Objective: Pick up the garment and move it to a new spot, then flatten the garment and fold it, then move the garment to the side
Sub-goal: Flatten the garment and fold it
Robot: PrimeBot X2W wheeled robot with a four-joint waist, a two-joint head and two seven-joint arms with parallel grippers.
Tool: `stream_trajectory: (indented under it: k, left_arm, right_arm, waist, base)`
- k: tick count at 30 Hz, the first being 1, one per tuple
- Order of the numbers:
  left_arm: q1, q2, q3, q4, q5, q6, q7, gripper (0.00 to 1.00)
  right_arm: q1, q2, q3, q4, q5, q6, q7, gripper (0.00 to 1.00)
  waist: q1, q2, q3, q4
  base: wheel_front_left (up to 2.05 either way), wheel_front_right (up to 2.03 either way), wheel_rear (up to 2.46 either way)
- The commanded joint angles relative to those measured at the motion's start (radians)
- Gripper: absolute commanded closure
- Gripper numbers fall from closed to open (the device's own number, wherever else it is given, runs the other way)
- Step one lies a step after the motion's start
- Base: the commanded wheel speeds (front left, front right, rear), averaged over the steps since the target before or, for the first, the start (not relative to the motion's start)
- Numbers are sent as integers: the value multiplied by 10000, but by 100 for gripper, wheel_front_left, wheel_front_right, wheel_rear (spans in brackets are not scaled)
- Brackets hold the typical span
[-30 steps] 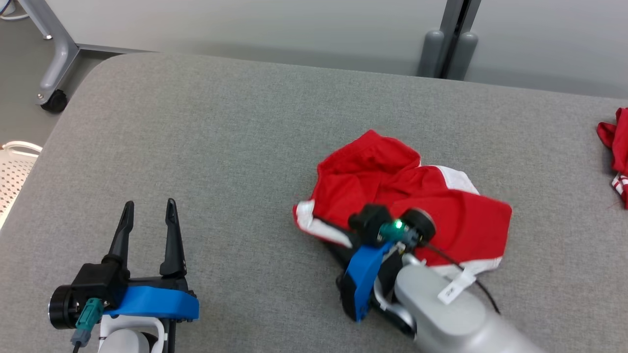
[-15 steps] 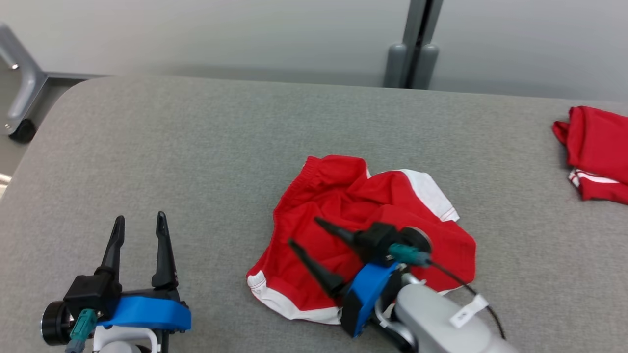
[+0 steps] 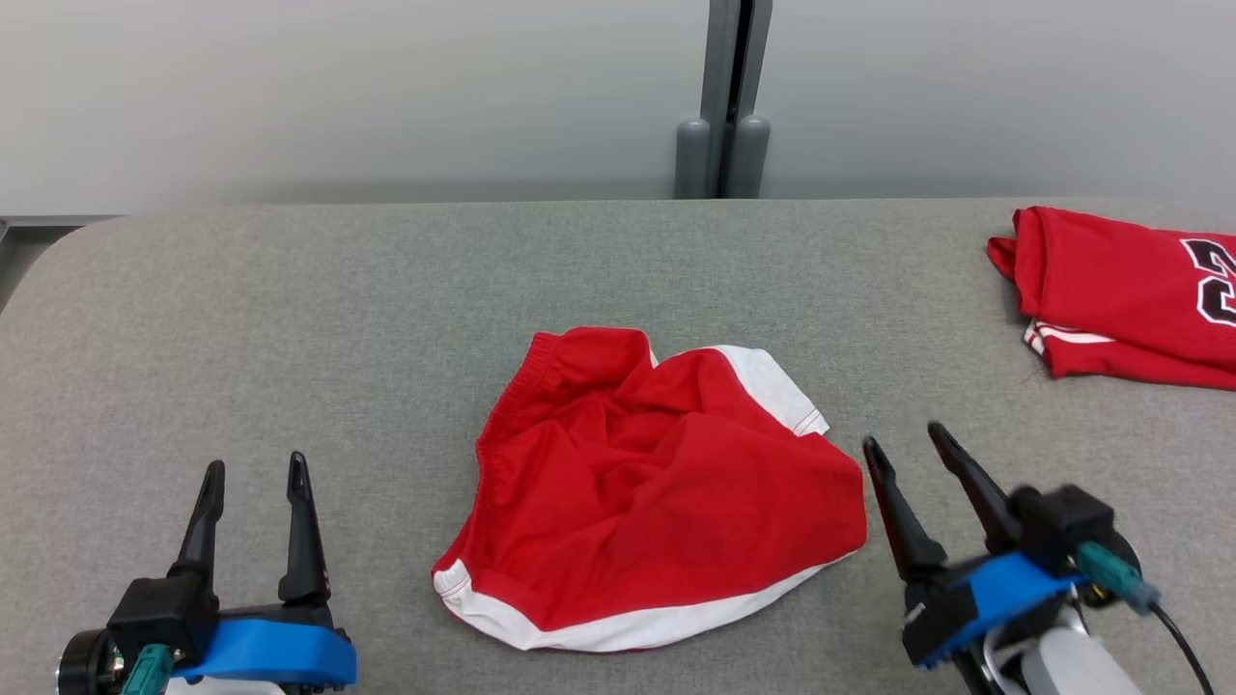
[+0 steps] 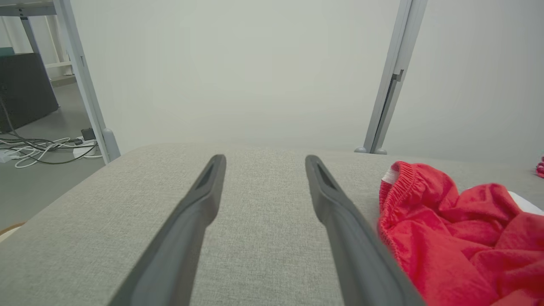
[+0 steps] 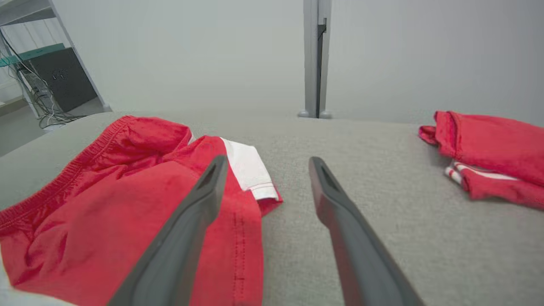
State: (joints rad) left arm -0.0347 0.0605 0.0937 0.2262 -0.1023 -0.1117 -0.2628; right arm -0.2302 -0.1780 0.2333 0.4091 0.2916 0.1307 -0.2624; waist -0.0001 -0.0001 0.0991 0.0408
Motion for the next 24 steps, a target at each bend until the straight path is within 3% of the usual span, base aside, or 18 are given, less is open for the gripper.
stream_trajectory:
  k: [1,6,13,24]
  left_arm:
    - [103,26,52,-23,51,-31,-23,0]
    - [35,75,71,24,46,-72,-23,0]
    - [-42,20,-53,-97,143,-78,-23,0]
    - [-182,-48,-282,-43,102,-74,-23,0]
  right_arm:
    - [304,84,-158,-136,-82,2,-9,0]
    - [1187,383,-735,-696,-476,2,280,0]
    - [980,362,-428,-898,-852,2,982,0]
    - [57,117,322,1136,-649,2,1668,0]
  waist:
    - [1,1,-8,-20]
    - [1,1,-2,-89]
    - [1,1,147,1]
    - [1,1,383,390]
  base:
    - [0,0,0]
    - [0,0,0]
    - [0,0,0]
    - [0,0,0]
